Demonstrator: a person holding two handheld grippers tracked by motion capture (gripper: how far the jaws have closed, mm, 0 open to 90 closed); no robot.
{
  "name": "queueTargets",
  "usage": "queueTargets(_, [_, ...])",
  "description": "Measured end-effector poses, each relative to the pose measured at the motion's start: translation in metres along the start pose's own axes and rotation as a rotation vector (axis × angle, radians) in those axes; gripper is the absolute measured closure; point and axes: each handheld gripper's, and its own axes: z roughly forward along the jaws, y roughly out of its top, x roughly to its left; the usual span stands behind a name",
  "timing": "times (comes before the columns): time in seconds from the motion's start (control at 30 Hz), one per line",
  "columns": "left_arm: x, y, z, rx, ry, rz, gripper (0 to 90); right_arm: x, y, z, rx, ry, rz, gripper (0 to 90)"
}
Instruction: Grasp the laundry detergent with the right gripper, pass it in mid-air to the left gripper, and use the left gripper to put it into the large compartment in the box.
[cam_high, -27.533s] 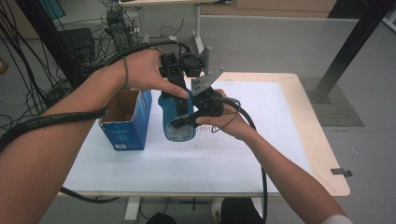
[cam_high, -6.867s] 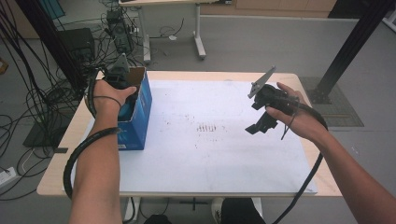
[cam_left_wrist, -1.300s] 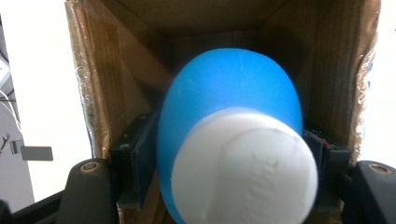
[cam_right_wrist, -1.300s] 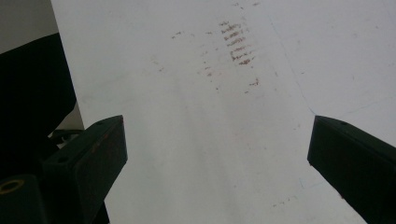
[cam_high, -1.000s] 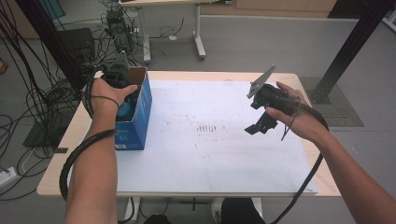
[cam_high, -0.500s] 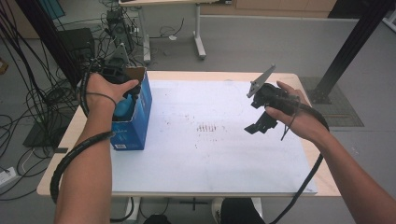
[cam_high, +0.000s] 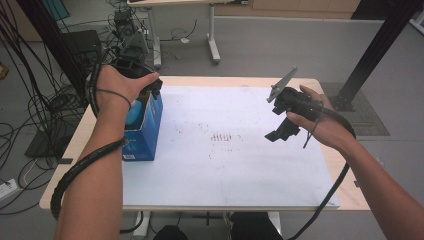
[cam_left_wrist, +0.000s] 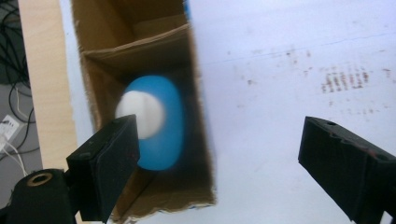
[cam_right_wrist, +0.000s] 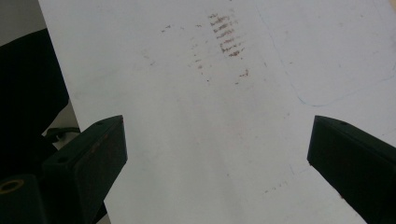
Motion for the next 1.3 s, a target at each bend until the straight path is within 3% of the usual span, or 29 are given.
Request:
queueTargets(0.5, [-0.062,0.016,0.001,-0.006,-0.063,0.126,12.9,-0.010,-0.005,-0.006,0.019,-0.007,0.002,4.7])
queueTargets(0.97, [-0.084,0.029,0.009,-0.021,-0.092,0.165,12.9,-0.021,-0.004,-0.001,0.049,-0.001,0.012,4.8])
queueTargets(1.3, [-0.089,0.032,0.014,-0.011,-0.094,0.179,12.9,-0.025,-0.005,0.001,0.058,0.008,0.011,4.9])
